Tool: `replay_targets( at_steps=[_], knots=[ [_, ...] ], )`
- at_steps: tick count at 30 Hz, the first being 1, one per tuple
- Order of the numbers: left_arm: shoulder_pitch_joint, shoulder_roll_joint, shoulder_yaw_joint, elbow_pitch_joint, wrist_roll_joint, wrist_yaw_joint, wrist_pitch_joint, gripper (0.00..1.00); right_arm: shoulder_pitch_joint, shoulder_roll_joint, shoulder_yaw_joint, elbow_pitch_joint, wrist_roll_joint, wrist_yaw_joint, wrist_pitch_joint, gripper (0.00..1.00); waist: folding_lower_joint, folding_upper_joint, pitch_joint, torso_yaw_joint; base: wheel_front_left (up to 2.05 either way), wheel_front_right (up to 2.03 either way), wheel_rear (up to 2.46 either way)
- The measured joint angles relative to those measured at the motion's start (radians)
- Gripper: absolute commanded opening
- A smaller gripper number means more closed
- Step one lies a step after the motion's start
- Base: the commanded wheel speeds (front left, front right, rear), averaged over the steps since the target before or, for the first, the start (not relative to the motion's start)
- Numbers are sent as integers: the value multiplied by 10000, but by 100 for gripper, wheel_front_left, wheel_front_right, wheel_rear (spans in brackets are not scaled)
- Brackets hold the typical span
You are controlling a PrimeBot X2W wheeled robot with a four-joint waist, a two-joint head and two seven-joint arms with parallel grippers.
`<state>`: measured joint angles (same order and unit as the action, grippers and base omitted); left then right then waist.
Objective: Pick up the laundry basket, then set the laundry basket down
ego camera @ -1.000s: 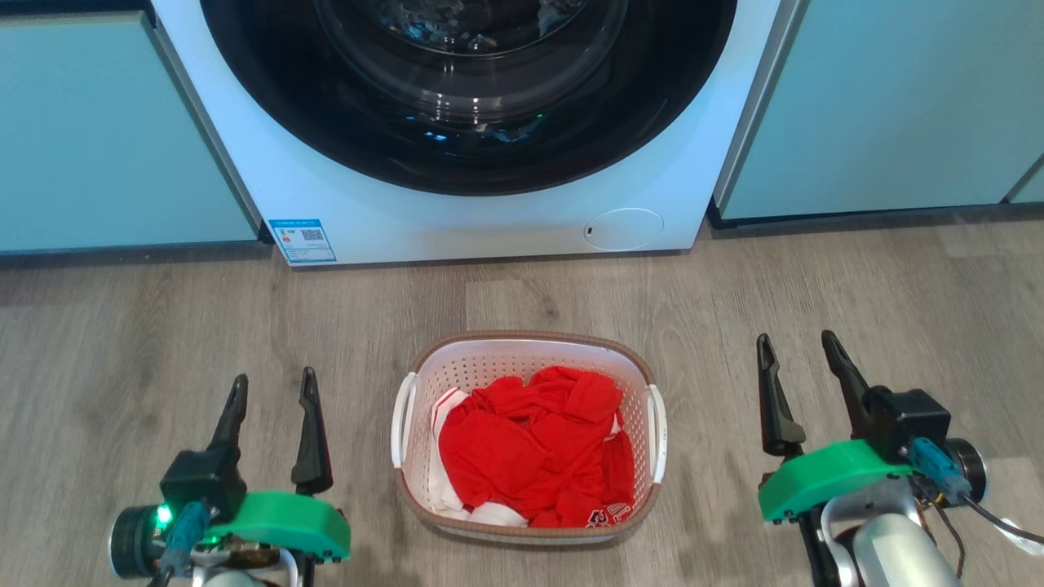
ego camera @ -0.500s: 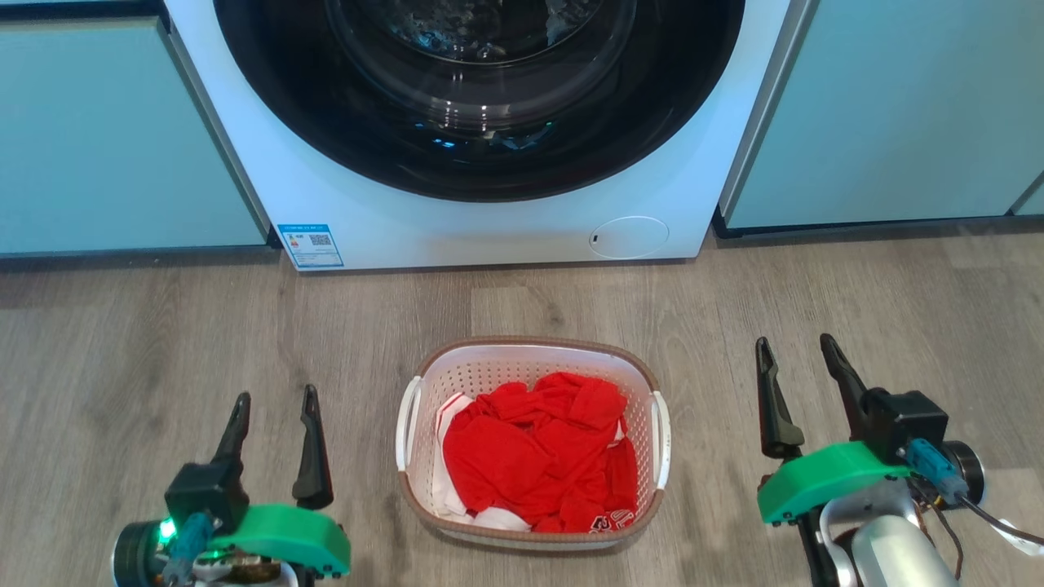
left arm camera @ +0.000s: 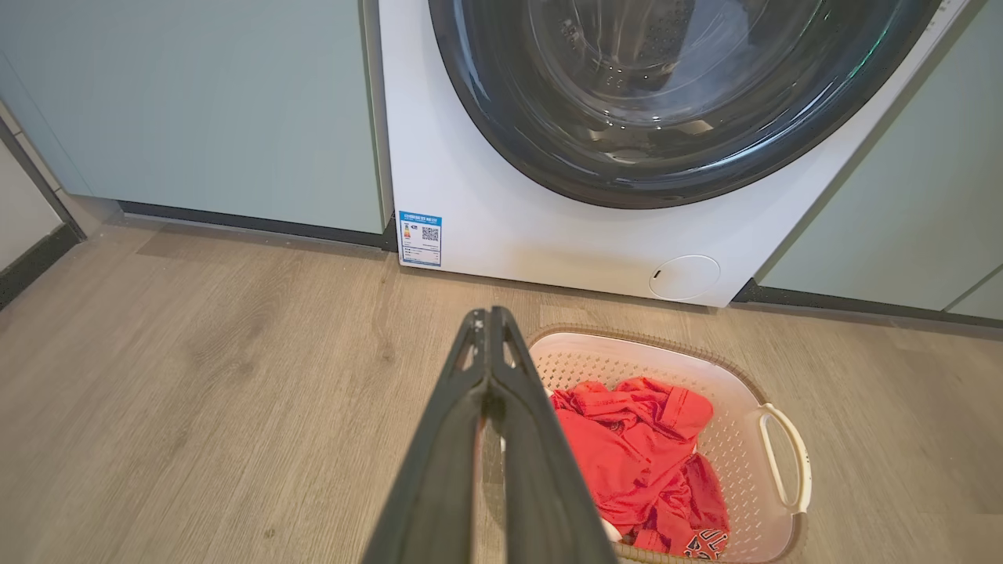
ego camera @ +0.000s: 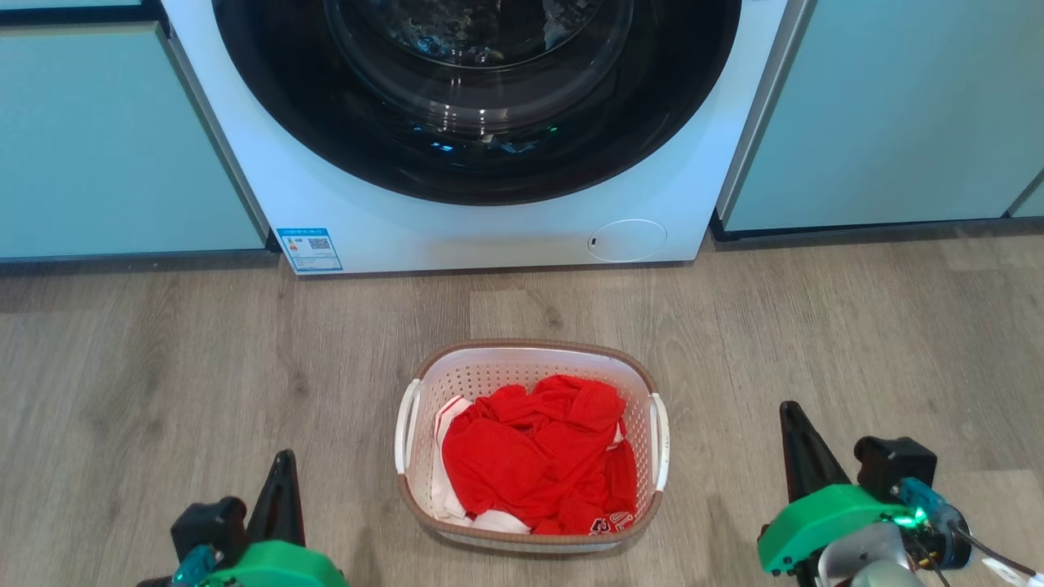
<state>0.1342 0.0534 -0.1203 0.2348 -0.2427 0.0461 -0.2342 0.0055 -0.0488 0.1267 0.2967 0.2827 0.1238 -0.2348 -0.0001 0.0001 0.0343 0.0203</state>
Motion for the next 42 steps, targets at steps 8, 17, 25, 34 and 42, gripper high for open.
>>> replay_targets(
  at_steps=[8, 17, 25, 34, 42],
  knots=[
    [-137, 2, 27, 12, -959, -107, 224, 0, -4, -4, -77, 0, 943, 0, 192, 0, 0, 0, -22, -14, 0, 0, 0],
    [-194, 8, 90, 63, -2025, -198, 424, 0, -15, -19, -236, -4, 1990, 0, 368, 0, 0, 0, -45, -29, 0, 0, 0],
    [-376, 15, 253, 73, -2970, -301, 639, 0, -28, -27, -336, -25, 2922, 0, 583, 0, 0, 0, -66, -43, 0, 0, 0],
    [-454, 21, 353, 94, -4027, -470, 851, 0, -68, -42, -491, -44, 3950, 0, 792, 0, 0, 0, -90, -58, 0, 0, 0],
    [-580, 27, 428, 107, -4963, -579, 1101, 0, -125, -107, -629, -48, 4878, 0, 1024, 0, 0, 0, -111, -72, 0, 0, 0]
  ],
)
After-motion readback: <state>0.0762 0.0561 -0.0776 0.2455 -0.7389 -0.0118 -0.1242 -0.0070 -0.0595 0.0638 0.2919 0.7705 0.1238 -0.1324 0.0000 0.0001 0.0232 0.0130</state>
